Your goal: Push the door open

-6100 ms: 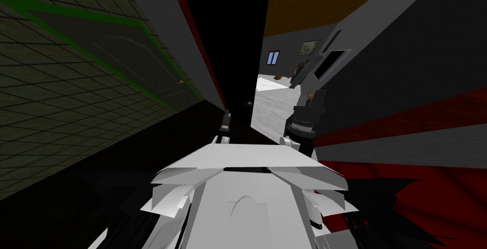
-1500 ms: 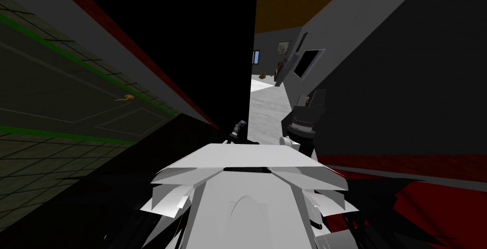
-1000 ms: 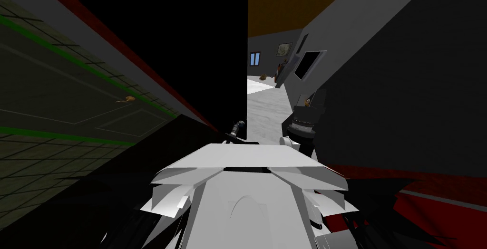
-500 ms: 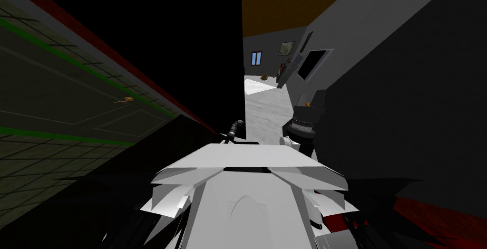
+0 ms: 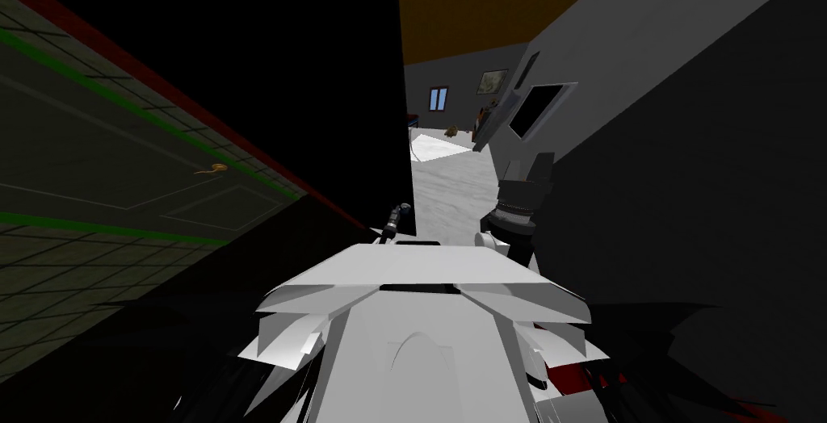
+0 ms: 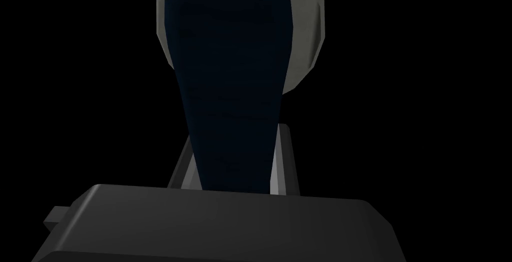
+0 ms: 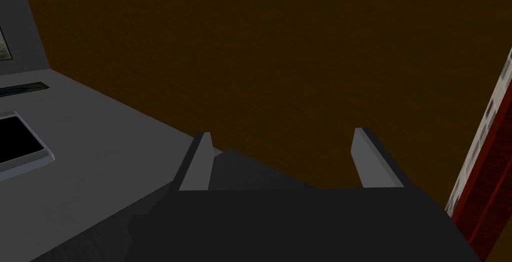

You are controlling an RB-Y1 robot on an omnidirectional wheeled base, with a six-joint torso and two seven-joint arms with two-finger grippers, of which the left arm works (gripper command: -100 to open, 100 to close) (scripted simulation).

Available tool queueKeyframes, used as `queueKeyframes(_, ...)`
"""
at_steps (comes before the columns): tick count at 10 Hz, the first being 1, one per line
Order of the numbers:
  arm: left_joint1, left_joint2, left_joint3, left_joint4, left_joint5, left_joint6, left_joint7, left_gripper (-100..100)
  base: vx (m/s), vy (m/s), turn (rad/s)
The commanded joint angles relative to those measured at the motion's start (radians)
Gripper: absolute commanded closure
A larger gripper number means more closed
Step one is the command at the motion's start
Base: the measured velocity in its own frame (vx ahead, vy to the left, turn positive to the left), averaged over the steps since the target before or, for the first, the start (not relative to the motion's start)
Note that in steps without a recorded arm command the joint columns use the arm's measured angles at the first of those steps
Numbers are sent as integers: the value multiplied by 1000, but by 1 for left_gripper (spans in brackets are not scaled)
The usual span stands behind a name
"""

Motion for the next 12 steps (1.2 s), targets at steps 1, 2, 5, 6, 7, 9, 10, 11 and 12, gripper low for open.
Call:
queueKeyframes(1, -20, 7, 28, 18, 11, -12, -4, 100, 96, -92, 63)
queueKeyframes(2, -24, 5, 46, 22, 17, -11, -10, 100, 107, -125, 71)
queueKeyframes(5, -33, -5, 87, 32, 34, -10, -22, 100, 146, -147, 86)
queueKeyframes(6, -36, -11, 103, 35, 40, -10, -27, 100, 185, -155, 98)
queueKeyframes(7, -39, -17, 117, 39, 46, -10, -32, 100, 194, -148, 87)
queueKeyframes(9, -44, -29, 142, 45, 55, -9, -39, 100, 175, -141, 90)
queueKeyframes(10, -46, -35, 152, 47, 59, -9, -42, 100, 167, -141, 70)
queueKeyframes(11, -48, -40, 160, 49, 62, -8, -45, 100, 152, -108, 63)
queueKeyframes(12, -50, -45, 167, 50, 65, -8, -47, 100, 154, -65, 43)
